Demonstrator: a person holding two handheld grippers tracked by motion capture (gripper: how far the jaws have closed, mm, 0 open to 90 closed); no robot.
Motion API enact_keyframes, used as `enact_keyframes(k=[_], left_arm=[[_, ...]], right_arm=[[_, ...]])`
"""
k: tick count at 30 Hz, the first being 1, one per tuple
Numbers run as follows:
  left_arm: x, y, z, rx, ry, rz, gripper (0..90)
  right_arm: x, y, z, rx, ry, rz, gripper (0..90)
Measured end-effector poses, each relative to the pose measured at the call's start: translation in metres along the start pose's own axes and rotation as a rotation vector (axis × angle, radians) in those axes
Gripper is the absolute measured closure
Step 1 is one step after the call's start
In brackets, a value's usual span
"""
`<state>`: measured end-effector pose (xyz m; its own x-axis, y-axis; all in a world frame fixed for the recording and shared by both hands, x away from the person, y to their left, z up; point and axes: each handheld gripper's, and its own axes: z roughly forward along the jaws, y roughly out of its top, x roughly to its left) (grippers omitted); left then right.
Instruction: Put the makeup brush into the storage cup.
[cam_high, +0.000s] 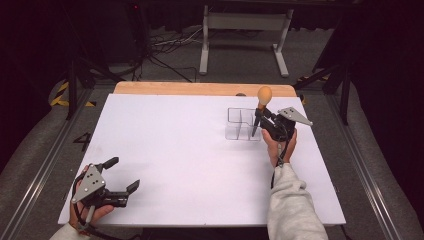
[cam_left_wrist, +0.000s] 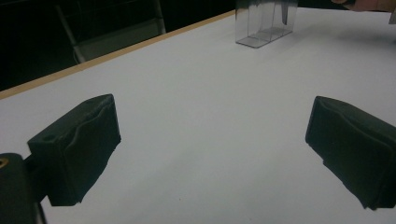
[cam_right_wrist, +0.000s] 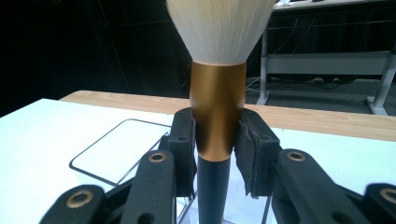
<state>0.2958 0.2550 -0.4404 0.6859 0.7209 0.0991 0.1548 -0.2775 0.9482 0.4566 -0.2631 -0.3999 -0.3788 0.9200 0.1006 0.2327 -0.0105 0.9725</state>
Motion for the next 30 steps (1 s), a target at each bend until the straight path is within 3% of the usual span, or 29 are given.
enact_keyframes(k=[7,9,15,30], left_arm=[[0.0,0.0,0.0,0.003,-0.001,0.001,3.6],[0.0,0.0,0.0,0.002,0.0,0.002,3.6],[0.0,0.0,0.0,0.004,-0.001,0.004,3.6],[0.0,0.0,0.0,0.003,-0.004,0.0,3.6]], right_arm=[[0.001,0.002,-0.003,-0.005,0.001,0.009,69.1],[0.0,0.003,-0.004,-0.013,-0.005,0.024,57.9],[-0.004,0.005,-0.008,-0.015,-0.02,0.041,41.9],[-0.001,0.01,-0.01,-0.01,-0.029,-0.006,25.2]])
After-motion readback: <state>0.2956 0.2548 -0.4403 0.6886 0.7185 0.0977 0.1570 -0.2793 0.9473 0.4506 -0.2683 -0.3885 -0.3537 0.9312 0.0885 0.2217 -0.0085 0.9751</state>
